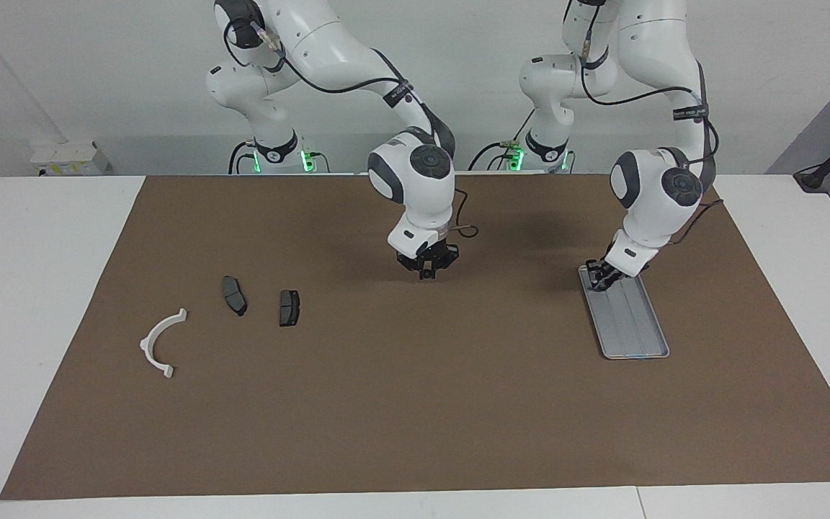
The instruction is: Pick bearing gear from pile to tray
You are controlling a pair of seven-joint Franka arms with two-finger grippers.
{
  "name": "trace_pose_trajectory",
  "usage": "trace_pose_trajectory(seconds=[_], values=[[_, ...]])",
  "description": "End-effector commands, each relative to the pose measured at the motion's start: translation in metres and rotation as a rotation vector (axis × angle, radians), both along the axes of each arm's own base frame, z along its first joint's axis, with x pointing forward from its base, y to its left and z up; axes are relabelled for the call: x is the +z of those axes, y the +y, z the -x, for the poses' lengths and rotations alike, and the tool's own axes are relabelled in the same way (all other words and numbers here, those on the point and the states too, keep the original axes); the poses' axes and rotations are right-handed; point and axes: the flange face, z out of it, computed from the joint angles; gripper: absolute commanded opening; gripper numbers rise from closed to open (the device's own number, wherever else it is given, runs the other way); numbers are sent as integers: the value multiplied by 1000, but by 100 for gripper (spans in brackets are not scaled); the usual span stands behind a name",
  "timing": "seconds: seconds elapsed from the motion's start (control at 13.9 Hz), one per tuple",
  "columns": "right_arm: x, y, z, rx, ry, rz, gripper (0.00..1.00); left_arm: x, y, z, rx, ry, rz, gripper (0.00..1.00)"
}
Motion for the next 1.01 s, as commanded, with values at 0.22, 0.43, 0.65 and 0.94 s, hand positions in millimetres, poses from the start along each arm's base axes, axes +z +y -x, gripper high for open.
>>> trace_pose_trajectory(seconds=[0.22,0.43,0.65,0.94], values=[[-16,-11,3,-12,-5,-16,0,-8,4,13,-13,-28,-2,12],[-21,-15,3,-15,-17,-26,0,-7,4,13,-14,-28,-2,42],[-25,-19,3,-20,-17,-26,0,2,5,7,-10,-23,-1,53],[-20,-19,-2,-41,-20,-29,53,38,4,-14,-10,3,0,53]])
